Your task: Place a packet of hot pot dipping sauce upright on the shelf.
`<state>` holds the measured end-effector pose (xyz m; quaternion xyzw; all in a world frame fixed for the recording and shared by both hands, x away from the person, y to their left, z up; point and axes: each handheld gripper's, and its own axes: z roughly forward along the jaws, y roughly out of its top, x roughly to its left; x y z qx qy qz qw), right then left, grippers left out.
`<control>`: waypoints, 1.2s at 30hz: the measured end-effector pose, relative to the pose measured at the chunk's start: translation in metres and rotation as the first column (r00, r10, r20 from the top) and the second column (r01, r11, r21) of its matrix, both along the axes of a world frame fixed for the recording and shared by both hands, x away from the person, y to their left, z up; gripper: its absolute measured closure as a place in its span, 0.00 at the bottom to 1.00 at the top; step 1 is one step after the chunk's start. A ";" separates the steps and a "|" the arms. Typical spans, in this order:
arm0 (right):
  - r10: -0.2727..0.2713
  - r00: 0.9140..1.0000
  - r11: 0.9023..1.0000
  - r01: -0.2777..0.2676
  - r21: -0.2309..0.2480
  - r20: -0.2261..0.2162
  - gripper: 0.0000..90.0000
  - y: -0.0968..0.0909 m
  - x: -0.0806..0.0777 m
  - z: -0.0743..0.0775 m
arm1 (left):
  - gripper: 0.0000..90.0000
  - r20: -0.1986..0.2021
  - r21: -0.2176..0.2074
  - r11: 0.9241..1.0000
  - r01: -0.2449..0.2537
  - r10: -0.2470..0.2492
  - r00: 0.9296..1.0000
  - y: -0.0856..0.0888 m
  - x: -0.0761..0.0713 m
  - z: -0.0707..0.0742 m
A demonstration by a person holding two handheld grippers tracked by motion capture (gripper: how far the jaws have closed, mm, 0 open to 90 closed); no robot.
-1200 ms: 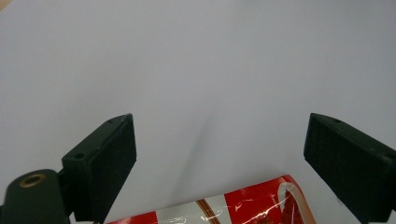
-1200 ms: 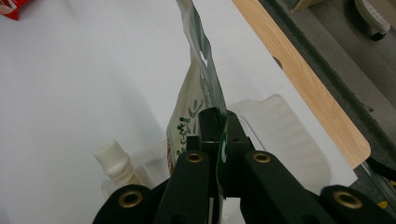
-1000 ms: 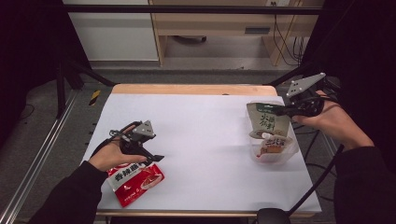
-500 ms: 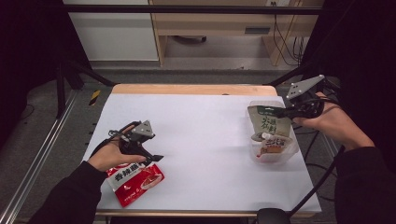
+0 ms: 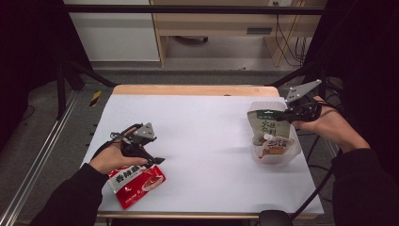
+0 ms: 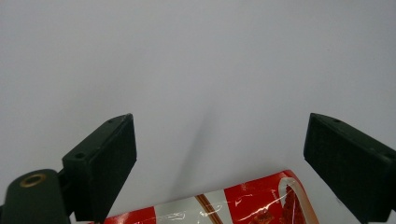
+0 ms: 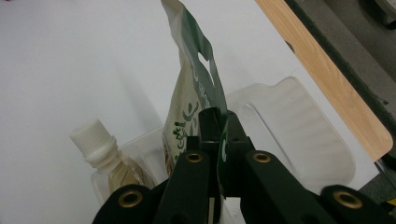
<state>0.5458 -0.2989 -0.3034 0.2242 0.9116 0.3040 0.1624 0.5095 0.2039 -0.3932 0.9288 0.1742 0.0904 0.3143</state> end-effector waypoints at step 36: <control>-0.096 0.994 0.995 0.096 -0.004 -0.044 0.74 -0.015 -0.002 -0.025 | 0.11 -0.011 0.004 1.000 -0.012 0.012 1.000 0.005 0.002 -0.004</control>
